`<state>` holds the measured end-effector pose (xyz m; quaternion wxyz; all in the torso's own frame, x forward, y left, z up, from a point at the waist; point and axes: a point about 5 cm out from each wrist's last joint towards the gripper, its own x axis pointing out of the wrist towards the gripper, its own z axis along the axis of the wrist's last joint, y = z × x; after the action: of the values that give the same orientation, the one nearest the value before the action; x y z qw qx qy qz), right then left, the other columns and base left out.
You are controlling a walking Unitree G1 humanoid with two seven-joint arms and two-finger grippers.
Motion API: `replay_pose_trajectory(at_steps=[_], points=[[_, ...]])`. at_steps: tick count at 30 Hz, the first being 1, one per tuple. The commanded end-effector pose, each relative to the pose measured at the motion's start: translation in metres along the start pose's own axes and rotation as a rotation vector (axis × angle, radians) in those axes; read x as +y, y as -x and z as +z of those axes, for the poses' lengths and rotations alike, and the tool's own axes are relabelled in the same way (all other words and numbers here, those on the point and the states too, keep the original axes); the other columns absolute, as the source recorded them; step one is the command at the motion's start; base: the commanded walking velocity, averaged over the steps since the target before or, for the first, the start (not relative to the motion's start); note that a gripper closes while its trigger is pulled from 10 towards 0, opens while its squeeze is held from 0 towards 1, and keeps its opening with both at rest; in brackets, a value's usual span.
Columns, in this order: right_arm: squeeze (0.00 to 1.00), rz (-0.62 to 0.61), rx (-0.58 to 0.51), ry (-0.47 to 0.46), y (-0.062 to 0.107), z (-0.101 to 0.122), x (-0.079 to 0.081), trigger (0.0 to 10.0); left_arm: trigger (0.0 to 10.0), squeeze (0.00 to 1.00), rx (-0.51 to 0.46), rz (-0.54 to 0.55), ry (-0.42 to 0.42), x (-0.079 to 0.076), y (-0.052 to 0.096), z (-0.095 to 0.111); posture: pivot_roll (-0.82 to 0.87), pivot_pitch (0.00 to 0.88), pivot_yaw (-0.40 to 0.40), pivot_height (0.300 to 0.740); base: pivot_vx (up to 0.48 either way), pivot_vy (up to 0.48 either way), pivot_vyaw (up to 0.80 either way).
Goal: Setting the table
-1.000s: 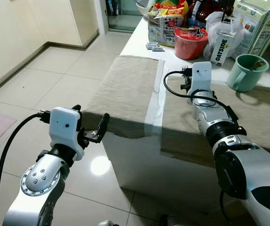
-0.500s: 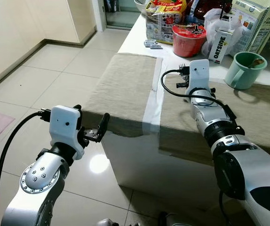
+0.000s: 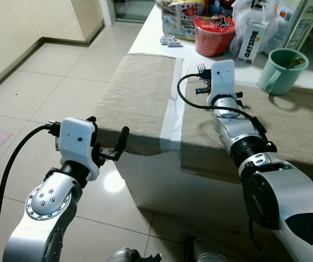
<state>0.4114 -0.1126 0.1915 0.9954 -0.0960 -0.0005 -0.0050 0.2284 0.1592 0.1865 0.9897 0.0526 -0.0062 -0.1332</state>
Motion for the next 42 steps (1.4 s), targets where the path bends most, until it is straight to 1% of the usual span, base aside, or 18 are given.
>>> replay_pose_trajectory(at_steps=[1,3,7,9,12,16,17,18,19,20,21,22,23,24,25,26,29,42], points=[[0.61,0.031,0.055,0.002,0.004,-0.014,0.011,0.0,10.0,0.00,-0.001,0.004,-0.011,0.001,-0.002,0.000,0.05,0.179,0.082,0.740,0.000,0.000,0.00],[0.64,0.026,-0.039,-0.009,0.000,0.009,0.012,0.0,10.0,0.00,-0.005,0.007,-0.012,0.001,-0.003,0.000,0.05,0.174,0.080,0.740,0.000,0.000,0.00],[0.67,0.016,-0.181,-0.026,-0.002,0.041,0.013,0.0,10.0,0.00,-0.010,0.009,-0.010,0.001,-0.004,0.000,0.04,0.168,0.075,0.740,0.000,0.000,0.00],[0.70,0.013,-0.204,-0.031,-0.002,0.046,0.012,0.0,10.0,0.00,-0.011,0.010,-0.009,0.001,-0.004,0.000,0.04,0.168,0.074,0.740,0.000,0.000,0.00],[0.74,0.001,-0.277,-0.043,-0.002,0.063,0.011,0.0,10.0,0.00,-0.015,0.010,-0.008,0.000,-0.005,0.000,0.04,0.165,0.073,0.740,0.000,0.000,0.00],[0.74,-0.001,-0.335,-0.024,-0.001,0.074,0.012,0.0,10.0,0.00,-0.020,0.008,-0.010,-0.001,-0.006,0.000,0.04,0.164,0.073,0.740,0.000,0.000,0.00],[0.68,0.006,-0.342,-0.012,-0.001,0.075,0.013,0.0,10.0,0.00,-0.020,0.009,-0.010,-0.001,-0.006,0.000,0.04,0.164,0.072,0.740,0.000,0.000,0.00],[0.34,0.030,-0.298,-0.013,-0.001,0.068,0.017,0.0,10.0,0.00,-0.021,0.009,-0.010,-0.001,-0.007,0.000,0.04,0.164,0.071,0.740,0.000,0.000,0.00],[0.34,0.047,-0.263,-0.016,-0.002,0.063,0.020,0.0,10.0,0.00,-0.021,0.008,-0.009,-0.001,-0.007,0.000,0.04,0.164,0.070,0.740,0.000,0.000,0.00],[0.00,0.056,-0.233,-0.013,-0.002,0.058,0.022,10.0,10.0,0.00,-0.022,0.008,-0.009,-0.002,-0.007,0.000,0.04,0.164,0.070,0.740,0.000,0.000,0.00],[0.63,0.060,-0.166,-0.039,-0.002,0.045,0.022,10.0,10.0,0.00,-0.022,0.009,-0.009,-0.002,-0.007,0.000,0.04,0.165,0.069,0.740,0.000,0.000,0.00],[0.63,0.060,-0.166,-0.039,-0.002,0.045,0.022,10.0,10.0,0.00,-0.022,0.009,-0.009,-0.002,-0.007,0.000,0.04,0.165,0.069,0.740,0.000,0.000,0.00],[1.00,0.061,-0.143,-0.041,-0.002,0.039,0.022,10.0,10.0,0.00,-0.023,0.009,-0.009,-0.002,-0.007,0.000,0.04,0.165,0.069,0.740,0.000,0.000,0.00],[1.00,0.062,-0.115,-0.023,-0.002,0.033,0.020,10.0,10.0,0.00,-0.025,0.010,-0.008,-0.002,-0.008,0.000,0.04,0.165,0.071,0.740,0.000,0.000,0.00],[1.00,0.062,-0.115,-0.023,-0.002,0.033,0.020,10.0,10.0,0.00,-0.025,0.010,-0.008,-0.002,-0.008,0.000,0.04,0.165,0.071,0.740,0.000,0.000,0.00],[1.00,0.059,-0.107,0.004,-0.002,0.030,0.017,10.0,10.0,0.00,-0.026,0.012,-0.008,-0.001,-0.008,0.000,0.04,0.165,0.072,0.740,0.000,0.000,0.00],[1.00,0.049,-0.118,0.035,-0.003,0.031,0.014,10.0,10.0,0.00,-0.028,0.013,-0.007,-0.002,-0.009,-0.001,0.03,0.164,0.074,0.740,0.000,0.000,0.00],[1.00,0.043,-0.146,0.042,-0.002,0.030,0.008,10.0,10.0,0.00,-0.044,0.007,-0.012,-0.004,-0.016,-0.001,0.01,0.152,0.075,0.740,0.000,0.000,0.00]])
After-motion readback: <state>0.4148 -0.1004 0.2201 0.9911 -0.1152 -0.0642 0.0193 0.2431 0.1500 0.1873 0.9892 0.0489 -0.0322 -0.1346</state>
